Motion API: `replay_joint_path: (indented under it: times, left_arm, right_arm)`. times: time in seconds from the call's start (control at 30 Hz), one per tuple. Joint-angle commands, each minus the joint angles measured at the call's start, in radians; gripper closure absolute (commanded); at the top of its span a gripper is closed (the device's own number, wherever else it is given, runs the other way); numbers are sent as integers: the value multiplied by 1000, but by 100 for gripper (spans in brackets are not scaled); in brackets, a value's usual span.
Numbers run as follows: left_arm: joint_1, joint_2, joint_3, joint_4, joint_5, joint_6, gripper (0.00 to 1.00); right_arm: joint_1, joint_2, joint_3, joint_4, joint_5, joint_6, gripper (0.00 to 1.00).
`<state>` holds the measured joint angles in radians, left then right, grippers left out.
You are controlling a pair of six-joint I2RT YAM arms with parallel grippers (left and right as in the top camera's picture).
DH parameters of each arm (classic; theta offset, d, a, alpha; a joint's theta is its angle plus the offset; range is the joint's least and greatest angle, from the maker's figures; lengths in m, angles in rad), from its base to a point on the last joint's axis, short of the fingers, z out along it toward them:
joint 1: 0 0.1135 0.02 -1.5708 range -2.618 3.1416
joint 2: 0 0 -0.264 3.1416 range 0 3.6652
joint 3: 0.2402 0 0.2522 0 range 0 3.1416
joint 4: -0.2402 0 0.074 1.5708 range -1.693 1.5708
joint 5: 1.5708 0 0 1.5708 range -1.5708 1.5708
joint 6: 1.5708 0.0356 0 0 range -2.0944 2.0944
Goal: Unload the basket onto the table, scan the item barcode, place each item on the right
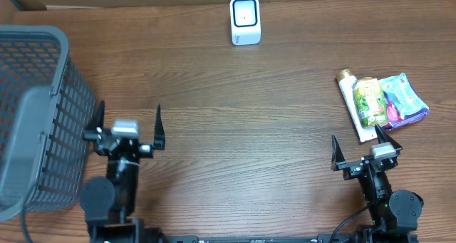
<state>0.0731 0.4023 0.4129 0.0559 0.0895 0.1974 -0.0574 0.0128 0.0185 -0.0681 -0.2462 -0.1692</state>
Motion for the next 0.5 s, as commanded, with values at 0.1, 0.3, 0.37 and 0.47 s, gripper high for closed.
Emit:
replay_joint_path:
  times: [0.1, 0.3, 0.37, 0.47]
  left_arm:
    - [-5, -187, -214, 92, -23, 69, 0]
    - [-24, -312, -351, 98, -23, 106, 0]
    - [-38, -341, -389, 98, -22, 153, 0]
    - [-55, -385, -408, 35, -22, 185, 1]
  right_arm:
    - [6, -10, -10, 6, 13, -4, 0]
    - [6, -10, -10, 6, 13, -4, 0]
    - [6, -10, -10, 6, 13, -4, 0]
    - [6, -10, -10, 6, 13, -4, 0]
